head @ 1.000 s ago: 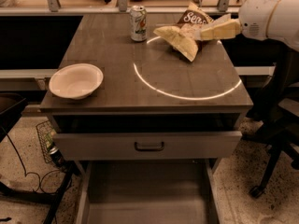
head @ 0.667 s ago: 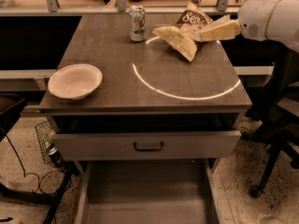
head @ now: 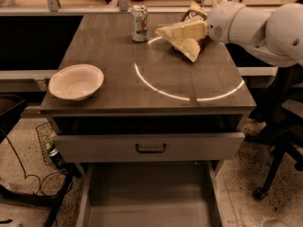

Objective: Place 7up can into middle drawer

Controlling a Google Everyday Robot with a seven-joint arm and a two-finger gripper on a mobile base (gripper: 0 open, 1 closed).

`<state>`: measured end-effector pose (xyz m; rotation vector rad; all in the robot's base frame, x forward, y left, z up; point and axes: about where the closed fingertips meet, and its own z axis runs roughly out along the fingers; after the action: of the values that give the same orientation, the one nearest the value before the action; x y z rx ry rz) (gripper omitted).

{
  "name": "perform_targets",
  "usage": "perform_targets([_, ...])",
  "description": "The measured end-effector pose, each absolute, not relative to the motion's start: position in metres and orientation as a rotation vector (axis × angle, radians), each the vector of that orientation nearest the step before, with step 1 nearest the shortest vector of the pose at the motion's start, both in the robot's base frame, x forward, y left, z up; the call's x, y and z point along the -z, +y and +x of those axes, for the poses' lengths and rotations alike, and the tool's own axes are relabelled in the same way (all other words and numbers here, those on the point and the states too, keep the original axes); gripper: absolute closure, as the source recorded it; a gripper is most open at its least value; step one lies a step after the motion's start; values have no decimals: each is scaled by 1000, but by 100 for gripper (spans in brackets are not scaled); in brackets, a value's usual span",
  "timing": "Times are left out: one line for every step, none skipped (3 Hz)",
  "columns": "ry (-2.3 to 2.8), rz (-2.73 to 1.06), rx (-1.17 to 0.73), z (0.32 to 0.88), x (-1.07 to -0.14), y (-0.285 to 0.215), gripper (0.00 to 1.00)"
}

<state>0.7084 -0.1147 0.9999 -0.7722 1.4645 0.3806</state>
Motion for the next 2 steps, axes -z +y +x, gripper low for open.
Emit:
perform_targets([1436, -680, -383, 751, -1006, -76, 0])
perform_targets([1433, -684, -388, 779, -1008, -53, 0])
